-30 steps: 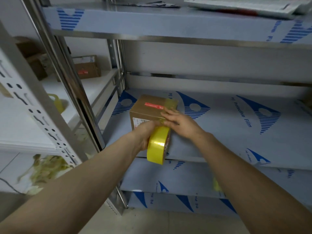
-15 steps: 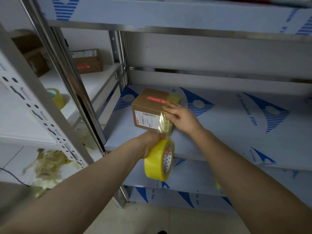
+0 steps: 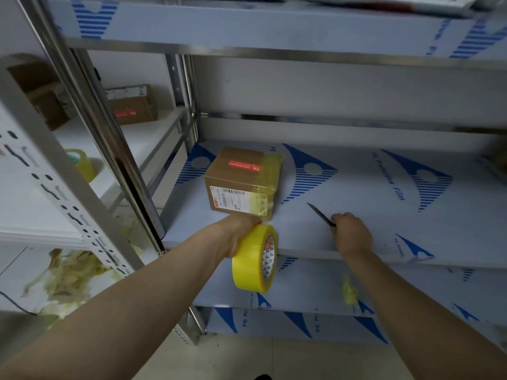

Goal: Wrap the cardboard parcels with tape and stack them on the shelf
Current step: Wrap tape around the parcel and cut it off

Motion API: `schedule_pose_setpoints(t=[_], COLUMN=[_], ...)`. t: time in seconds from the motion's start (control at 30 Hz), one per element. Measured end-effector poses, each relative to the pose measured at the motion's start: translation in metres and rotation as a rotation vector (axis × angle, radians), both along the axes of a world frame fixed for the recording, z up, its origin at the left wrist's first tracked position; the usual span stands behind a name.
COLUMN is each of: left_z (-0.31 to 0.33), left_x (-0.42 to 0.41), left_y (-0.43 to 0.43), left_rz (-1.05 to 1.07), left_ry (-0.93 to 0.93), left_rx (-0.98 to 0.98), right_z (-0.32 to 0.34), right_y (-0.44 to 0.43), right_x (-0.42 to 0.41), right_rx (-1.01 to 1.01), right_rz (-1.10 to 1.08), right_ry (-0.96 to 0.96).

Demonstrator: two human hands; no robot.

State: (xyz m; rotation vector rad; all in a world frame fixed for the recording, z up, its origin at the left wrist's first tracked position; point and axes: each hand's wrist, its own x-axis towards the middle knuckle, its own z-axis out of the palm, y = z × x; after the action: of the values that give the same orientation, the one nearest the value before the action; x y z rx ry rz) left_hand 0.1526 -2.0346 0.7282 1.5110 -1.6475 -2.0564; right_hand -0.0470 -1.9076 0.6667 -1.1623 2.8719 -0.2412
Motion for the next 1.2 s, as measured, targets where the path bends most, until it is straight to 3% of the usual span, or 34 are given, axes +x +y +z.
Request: schedule_pose_setpoints(t=[0.1, 0.23, 0.33, 0.4, 0.5, 0.57, 0.73, 0.83, 0.97, 1.03, 1.1, 1.2], left_z=[0.001, 0.001, 0.0, 0.0, 0.001, 0.001, 0.006, 0.011, 0.014, 0.013, 0.013, 0.012], left_x=[0.0, -0.001, -0.002, -0.002, -0.003, -0.003, -0.002, -0.002, -0.001, -0.001, -0.002, -0.002], left_y=[0.0, -0.001, -0.001, -0.002, -0.001, 0.0, -0.003, -0.006, -0.006, -0.007, -0.007, -0.007], left_rz=[0.008, -0.002, 0.005, 0.0, -0.002, 0.003, 0.058, 0.077, 0.064, 0.058, 0.057, 0.063], left_ry=[-0.019, -0.013, -0.003, 0.007, 0.018, 0.022, -0.013, -0.018, -0.028, -0.032, -0.034, -0.037], left_rx=[-0.002, -0.017, -0.021, -0.023, -0.03, -0.021, -0.046, -0.048, -0.054, -0.06, -0.059, -0.064], right_z=[0.005, 0.034, 0.066, 0.085, 0.096, 0.094, 0.079, 0.063, 0.049, 0.038, 0.03, 0.03], right_y=[0.005, 0.008, 0.007, 0.003, -0.011, -0.024, -0.039, -0.029, -0.016, -0.012, -0.008, -0.013], right_x=[-0.003, 0.005, 0.02, 0.034, 0.053, 0.062, 0.065, 0.05, 0.014, 0.002, -0.004, -0.002], right_rx=[0.001, -0.332, -0.398, -0.287, -0.048, 0.058, 0.31, 0.314, 0.141, 0.11, 0.091, 0.078], right_rz=[0.028, 0.088, 0.258, 0.34, 0.431, 0.449, 0.496, 0.447, 0.152, 0.122, 0.11, 0.119], right_ry=[-0.081, -0.354, -0.386, -0.259, 0.15, 0.31, 0.452, 0.339, -0.098, -0.221, -0.254, -0.062])
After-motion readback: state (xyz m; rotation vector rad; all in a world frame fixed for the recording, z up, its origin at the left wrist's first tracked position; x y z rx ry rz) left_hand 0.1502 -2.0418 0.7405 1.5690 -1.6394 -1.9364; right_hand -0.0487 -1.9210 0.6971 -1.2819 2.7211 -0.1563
